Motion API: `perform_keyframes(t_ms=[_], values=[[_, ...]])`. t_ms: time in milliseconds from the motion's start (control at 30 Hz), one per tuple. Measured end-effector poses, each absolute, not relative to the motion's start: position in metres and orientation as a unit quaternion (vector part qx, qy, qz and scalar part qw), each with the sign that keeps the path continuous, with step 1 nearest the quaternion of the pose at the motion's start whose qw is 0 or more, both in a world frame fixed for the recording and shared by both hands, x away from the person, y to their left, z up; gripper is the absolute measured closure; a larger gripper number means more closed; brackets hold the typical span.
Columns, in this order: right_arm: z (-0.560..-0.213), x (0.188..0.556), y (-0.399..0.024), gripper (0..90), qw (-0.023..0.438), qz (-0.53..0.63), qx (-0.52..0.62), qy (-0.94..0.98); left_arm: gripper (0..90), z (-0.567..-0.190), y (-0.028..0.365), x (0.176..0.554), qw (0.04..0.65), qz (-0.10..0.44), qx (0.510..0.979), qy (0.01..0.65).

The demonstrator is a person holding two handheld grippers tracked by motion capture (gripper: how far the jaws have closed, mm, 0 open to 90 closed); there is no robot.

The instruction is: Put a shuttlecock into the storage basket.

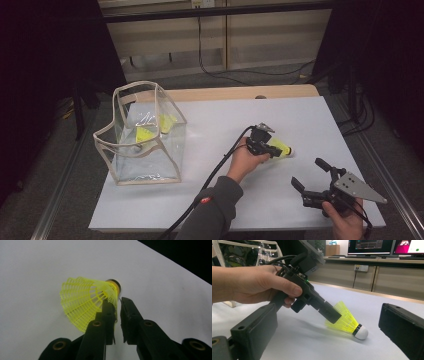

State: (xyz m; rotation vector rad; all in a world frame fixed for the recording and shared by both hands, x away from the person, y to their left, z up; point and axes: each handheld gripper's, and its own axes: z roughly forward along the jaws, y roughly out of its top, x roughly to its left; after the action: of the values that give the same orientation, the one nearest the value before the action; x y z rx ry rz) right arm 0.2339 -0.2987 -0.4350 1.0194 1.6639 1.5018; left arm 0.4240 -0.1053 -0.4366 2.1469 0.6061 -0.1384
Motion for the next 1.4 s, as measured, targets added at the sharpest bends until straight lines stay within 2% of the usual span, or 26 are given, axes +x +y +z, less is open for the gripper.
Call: perform_keyframes(t_ms=[67, 500, 733, 1400], values=[[-0.435, 0.234, -0.298, 1.9, 0.332, 0.575, 0.390, 0.638, 76.0, -0.437, -0.107, 0.423, 0.439, -0.055, 0.863, 0.243], [-0.435, 0.234, -0.300, 1.9, 0.333, 0.574, 0.392, 0.637, 74.2, -0.451, -0.125, 0.423, 0.449, -0.054, 0.856, 0.250], [-0.435, 0.234, -0.302, 1.9, 0.335, 0.576, 0.393, 0.634, 86.1, -0.448, -0.126, 0.421, 0.443, -0.056, 0.858, 0.254], [-0.434, 0.234, -0.299, 1.9, 0.335, 0.575, 0.390, 0.637, 86.6, -0.411, -0.093, 0.417, 0.454, -0.066, 0.848, 0.264]])
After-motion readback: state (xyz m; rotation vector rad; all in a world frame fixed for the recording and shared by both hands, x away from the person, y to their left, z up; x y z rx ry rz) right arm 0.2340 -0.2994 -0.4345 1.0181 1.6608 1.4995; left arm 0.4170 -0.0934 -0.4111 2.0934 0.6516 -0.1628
